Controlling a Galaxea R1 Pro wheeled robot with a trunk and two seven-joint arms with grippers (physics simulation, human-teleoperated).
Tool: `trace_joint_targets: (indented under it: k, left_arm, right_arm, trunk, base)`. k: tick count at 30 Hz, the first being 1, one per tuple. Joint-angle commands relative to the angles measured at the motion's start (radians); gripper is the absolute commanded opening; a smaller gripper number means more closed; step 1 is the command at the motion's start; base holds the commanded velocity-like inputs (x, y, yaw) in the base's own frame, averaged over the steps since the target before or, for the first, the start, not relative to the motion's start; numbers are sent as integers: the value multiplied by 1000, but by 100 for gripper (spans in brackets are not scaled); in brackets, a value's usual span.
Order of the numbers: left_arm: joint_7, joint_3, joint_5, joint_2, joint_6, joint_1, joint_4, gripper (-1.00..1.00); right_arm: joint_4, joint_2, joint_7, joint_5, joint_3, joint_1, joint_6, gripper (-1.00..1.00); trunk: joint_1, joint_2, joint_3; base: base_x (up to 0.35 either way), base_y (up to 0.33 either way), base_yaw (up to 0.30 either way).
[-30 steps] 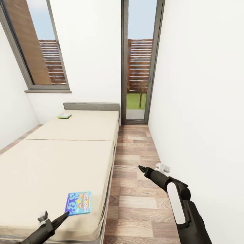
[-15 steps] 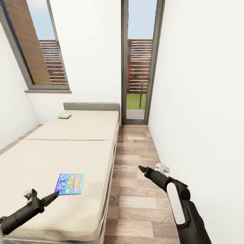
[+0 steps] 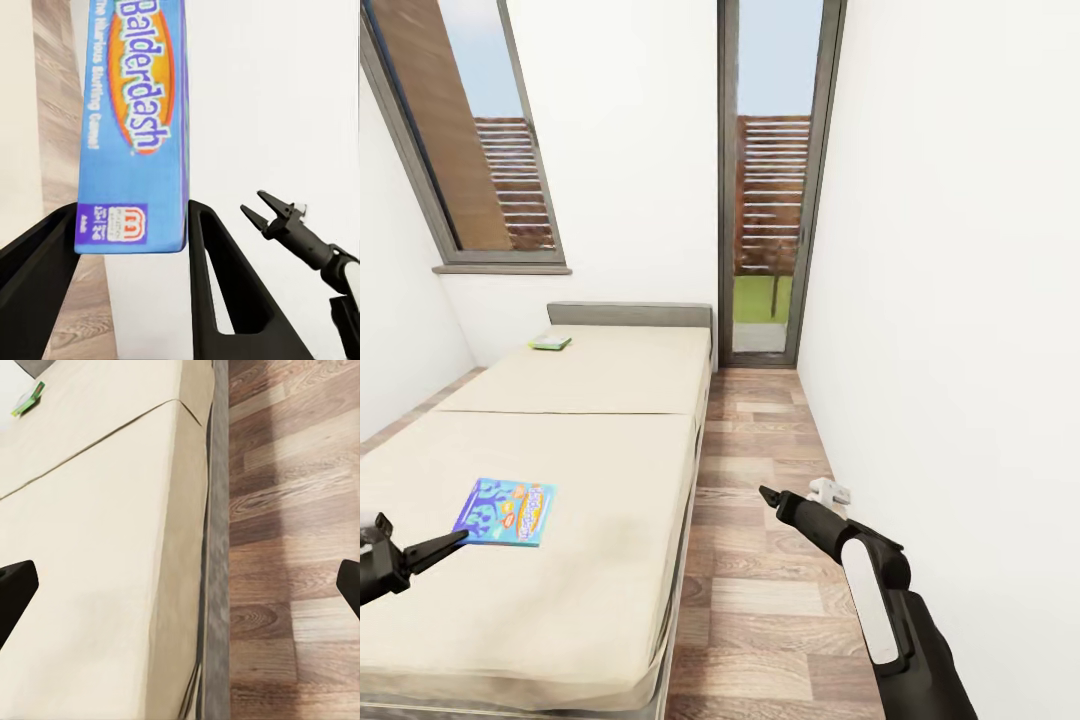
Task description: Put all the toys in the child's room - the three board games (two on the bed and one on the table), the two jigsaw puzzles on the table, and the tennis ball on the table - inside the toy box on the table in the child's room.
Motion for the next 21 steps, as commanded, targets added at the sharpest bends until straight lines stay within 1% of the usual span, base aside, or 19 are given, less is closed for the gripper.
trace_joint_targets:
  k: [1,4,5,9,21]
  left_arm:
    - [-9,2,0,1,11,0,-1,-100]
    - [-43,3,0,2,9,0,-2,-100]
    - [-43,4,-3,3,10,0,-2,-100]
    - [-43,6,-6,6,14,0,-2,-100]
    - [-43,-3,-11,6,18,0,-2,-100]
  right_arm:
    - [-1,1,3,-1,-3,-1,6,100]
    - [-1,1,3,-2,-2,-1,7,100]
    - [-1,1,3,-2,-2,-1,8,100]
    - [-1,1,3,-2,-2,-1,8,100]
    - [-12,1,10,-2,2,-1,12,100]
  trunk:
    - [0,0,-1]
    - [0,0,-1]
    - [0,0,-1]
    - [-15,28,12]
    - [-61,112,49]
  base:
    - [0,0,0]
    - [0,0,0]
    - [0,0,0]
    - [0,0,0]
    - [0,0,0]
